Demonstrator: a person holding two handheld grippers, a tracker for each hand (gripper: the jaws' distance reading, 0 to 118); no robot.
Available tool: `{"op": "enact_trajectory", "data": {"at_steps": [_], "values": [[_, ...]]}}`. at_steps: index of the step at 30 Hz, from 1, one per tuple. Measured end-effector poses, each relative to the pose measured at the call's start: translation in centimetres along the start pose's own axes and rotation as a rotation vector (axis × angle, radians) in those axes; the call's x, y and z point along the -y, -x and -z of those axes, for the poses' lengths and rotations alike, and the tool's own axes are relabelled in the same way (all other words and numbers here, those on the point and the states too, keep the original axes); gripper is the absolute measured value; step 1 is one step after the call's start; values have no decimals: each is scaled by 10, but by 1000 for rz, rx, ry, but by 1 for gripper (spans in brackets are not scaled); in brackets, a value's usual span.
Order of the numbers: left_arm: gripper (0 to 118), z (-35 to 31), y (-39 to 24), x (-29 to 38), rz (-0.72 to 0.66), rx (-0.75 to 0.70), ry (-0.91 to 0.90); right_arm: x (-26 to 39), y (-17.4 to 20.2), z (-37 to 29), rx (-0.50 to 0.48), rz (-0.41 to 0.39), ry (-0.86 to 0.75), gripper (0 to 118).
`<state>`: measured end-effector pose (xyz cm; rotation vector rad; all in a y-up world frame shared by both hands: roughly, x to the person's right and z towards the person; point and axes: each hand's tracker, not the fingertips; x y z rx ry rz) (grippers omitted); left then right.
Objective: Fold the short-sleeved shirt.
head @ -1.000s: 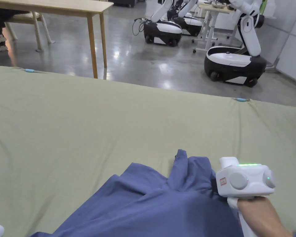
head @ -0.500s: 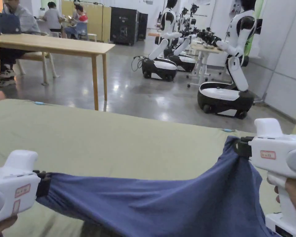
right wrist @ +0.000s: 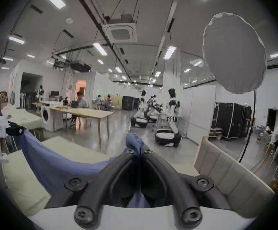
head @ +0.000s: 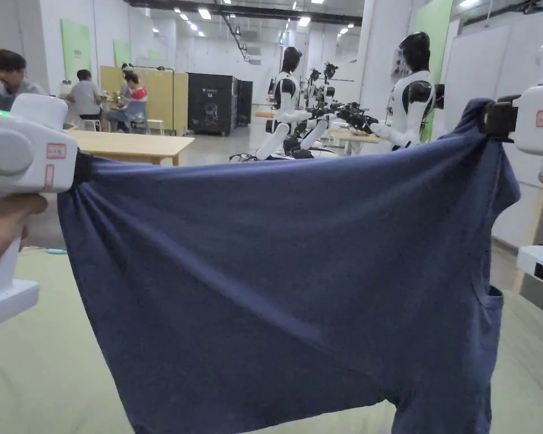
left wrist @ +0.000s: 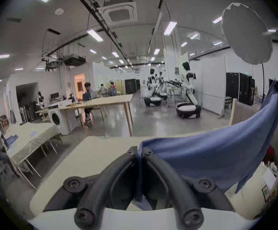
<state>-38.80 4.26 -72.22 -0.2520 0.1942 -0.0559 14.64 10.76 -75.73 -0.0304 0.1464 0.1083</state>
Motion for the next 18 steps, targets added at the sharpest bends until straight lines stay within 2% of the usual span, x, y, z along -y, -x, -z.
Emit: {"op": "enact_trajectory", "data": {"at_steps": [6,10,15,18], "values": [[1,4,-2,-60,42,-54,-95,-40,-9,18,8,81,-71,3],[1,6,-4,-68,51,-69,-117,-41,-10,27,14,85,-87,3],[1,19,-11,-23,66,-55,-94,4,-9,34,10,108,-94,3],[1,39,-12,27,-6,-16,-30,56,-7,41,20,135,-61,3]]}}
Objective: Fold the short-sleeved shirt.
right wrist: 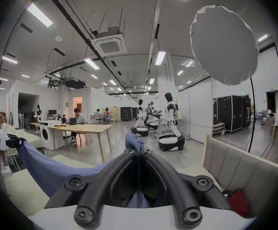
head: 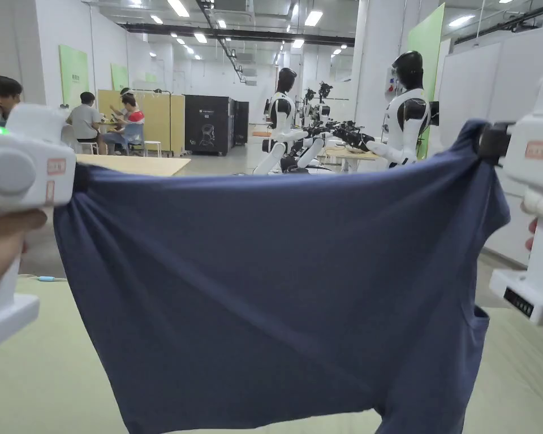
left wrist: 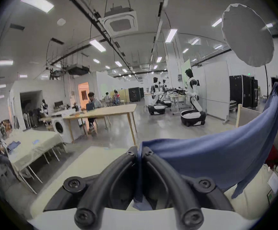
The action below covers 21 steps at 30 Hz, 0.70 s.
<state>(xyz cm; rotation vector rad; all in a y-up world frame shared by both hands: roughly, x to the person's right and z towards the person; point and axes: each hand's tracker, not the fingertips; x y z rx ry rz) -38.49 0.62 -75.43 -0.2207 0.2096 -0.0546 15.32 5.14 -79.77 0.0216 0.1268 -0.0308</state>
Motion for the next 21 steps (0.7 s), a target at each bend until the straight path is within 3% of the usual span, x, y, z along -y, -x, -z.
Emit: {"op": "enact_trajectory", "data": {"at_steps": [6,12,16,21], "values": [[1,-8,-12,58,15,27,24,61,-10,-28,13,6,38,4],[1,-73,-8,107,25,93,69,103,-30,-110,-7,15,97,3],[1,-126,-9,163,120,133,179,155,-36,-178,-52,53,248,3],[1,-172,-6,271,131,205,463,262,-38,-240,-53,99,582,3]]}}
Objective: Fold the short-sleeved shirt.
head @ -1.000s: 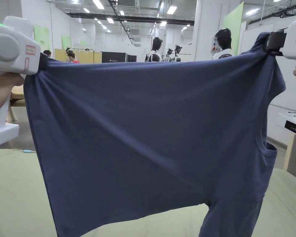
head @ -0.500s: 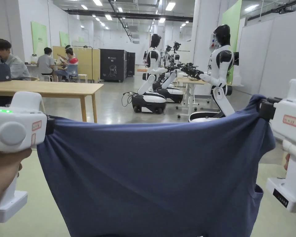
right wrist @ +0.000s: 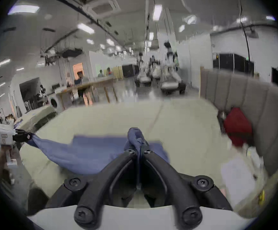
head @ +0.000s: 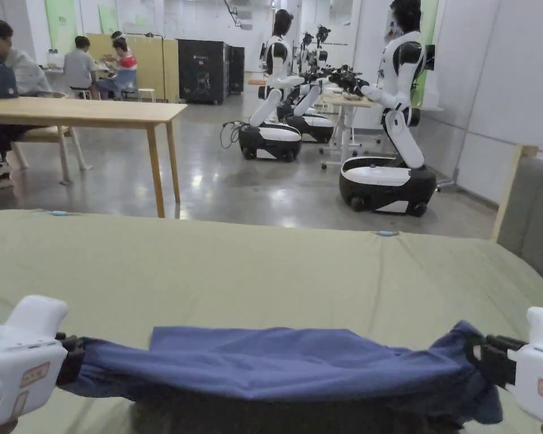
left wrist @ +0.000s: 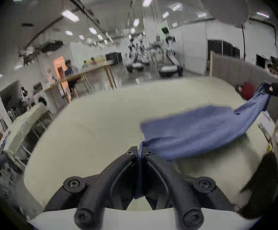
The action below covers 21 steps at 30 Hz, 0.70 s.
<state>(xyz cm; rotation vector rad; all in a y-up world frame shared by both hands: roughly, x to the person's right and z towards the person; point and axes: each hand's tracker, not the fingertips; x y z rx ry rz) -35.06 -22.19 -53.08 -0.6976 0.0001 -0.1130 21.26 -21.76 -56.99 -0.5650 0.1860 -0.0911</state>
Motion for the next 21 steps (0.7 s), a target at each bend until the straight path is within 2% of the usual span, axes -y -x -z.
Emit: {"op": "enact_trajectory", "data": {"at_steps": [2,5,7,8,9,10,11,12,16,19,20,21], "values": [[1,11,2,42,-59,50,129,41,-3,11,-4,33,176,4],[1,23,0,86,-105,65,257,86,-3,25,49,21,382,4],[2,27,-2,99,-96,45,248,99,-3,31,80,23,403,4],[8,27,-2,101,-106,41,236,101,-1,29,75,27,387,4],[23,22,-4,101,-128,37,218,100,-3,27,68,40,374,14],[75,18,-5,99,-141,25,195,97,-4,24,57,50,355,55],[112,9,-8,95,-143,0,164,95,-2,18,64,53,319,93],[117,-2,-14,93,-128,1,135,92,3,7,75,38,271,113],[117,-53,-38,93,-117,12,-3,94,27,-34,5,17,141,111],[116,-46,-43,127,-133,-16,-31,104,46,-55,28,-42,63,110],[116,-45,-43,135,-139,-24,-32,109,51,-60,24,-51,37,103],[112,-62,-50,130,-136,-19,-27,115,56,-65,19,-45,6,86]]}}
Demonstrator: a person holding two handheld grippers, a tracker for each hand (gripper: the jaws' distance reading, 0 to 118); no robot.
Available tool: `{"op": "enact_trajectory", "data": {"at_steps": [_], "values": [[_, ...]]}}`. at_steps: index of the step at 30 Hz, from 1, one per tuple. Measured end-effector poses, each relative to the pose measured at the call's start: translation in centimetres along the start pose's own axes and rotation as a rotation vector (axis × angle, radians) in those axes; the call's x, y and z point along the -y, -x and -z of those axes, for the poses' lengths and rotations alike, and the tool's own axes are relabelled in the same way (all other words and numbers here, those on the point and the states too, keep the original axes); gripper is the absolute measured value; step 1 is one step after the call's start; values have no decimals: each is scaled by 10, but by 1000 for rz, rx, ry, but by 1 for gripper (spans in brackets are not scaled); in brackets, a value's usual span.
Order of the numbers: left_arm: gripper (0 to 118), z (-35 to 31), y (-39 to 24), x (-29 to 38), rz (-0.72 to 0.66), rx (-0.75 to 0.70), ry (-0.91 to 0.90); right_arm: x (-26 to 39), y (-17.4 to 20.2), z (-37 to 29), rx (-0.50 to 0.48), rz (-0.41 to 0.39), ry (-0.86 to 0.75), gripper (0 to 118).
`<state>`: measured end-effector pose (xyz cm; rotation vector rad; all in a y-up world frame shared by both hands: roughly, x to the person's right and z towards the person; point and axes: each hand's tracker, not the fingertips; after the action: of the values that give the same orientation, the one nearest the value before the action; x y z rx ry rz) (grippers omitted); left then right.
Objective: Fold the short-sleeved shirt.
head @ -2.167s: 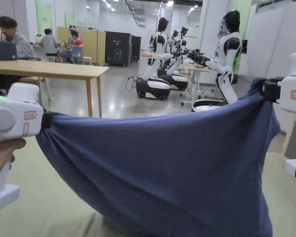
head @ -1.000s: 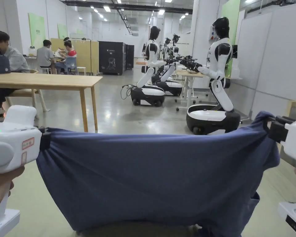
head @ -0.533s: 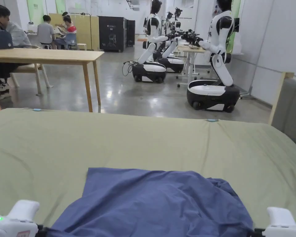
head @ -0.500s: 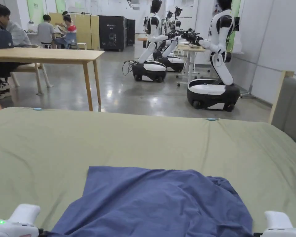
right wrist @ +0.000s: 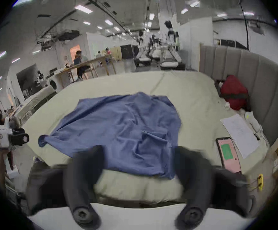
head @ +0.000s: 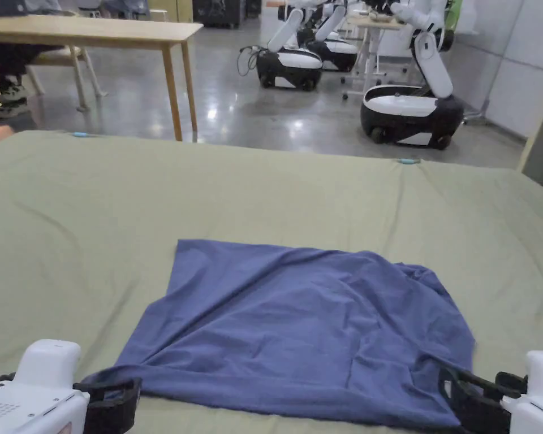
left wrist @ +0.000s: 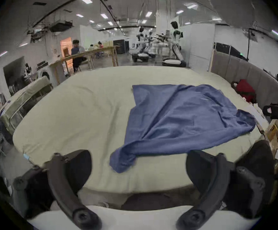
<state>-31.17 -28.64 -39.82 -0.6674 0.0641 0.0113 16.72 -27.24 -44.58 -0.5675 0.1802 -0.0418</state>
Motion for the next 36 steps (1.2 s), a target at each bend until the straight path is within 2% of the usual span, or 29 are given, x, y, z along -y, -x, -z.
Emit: {"op": "enact_trajectory", "data": {"at_steps": [1,2,3,4,6,11,12,13,14,19,20,21,22,23,24,25,26,27,28,29,30,31,32,33,36], "values": [[93,-4,1,6,-11,1,6,5,5,-2,4,-2,-3,37],[53,-6,2,11,-22,-2,10,9,9,-3,24,-16,-9,0],[1,-5,4,16,-34,-21,21,15,12,-5,29,-43,-19,0],[0,-1,9,24,-46,-41,11,18,15,-6,21,-60,-13,0],[0,8,22,29,-85,23,94,23,20,-5,19,-79,4,0],[2,25,43,38,-49,3,92,25,18,7,32,-99,46,0],[21,30,43,40,-40,-11,84,26,16,11,29,-91,60,0],[79,35,45,39,-29,-24,82,26,14,13,27,-81,69,0],[118,46,48,38,0,-42,93,26,11,15,28,-65,75,0],[114,87,79,-19,15,-58,143,21,-8,20,57,-35,89,0],[112,89,53,21,16,-56,140,20,-12,22,65,-37,96,0],[108,94,49,24,15,-48,146,19,-16,23,71,-37,105,0],[96,99,47,22,12,-42,156,19,-19,25,78,-36,113,0],[79,103,45,21,9,-40,163,18,-24,25,81,-36,117,0],[46,91,41,4,16,-31,168,18,-27,26,83,-37,123,0],[2,90,38,-2,18,-24,177,18,-30,27,85,-40,129,0],[2,90,36,-5,15,1,196,18,-33,28,81,-44,133,0],[2,89,32,-9,-2,-4,191,18,-38,28,16,-50,130,0],[2,99,42,-3,-15,14,191,18,-42,30,-14,-53,141,8],[2,100,43,-5,-11,20,194,18,-43,33,1,-59,156,39],[2,100,43,-8,-7,23,198,20,-42,40,29,-92,186,85],[2,99,43,-10,-4,21,193,23,-43,46,46,-125,196,118],[2,96,36,-10,15,5,176,25,-45,49,46,-143,117,118],[2,96,35,-12,19,8,176,29,-49,58,58,-135,159,118],[2,99,31,-13,32,2,181,29,-58,87,16,-107,230,116]]}}
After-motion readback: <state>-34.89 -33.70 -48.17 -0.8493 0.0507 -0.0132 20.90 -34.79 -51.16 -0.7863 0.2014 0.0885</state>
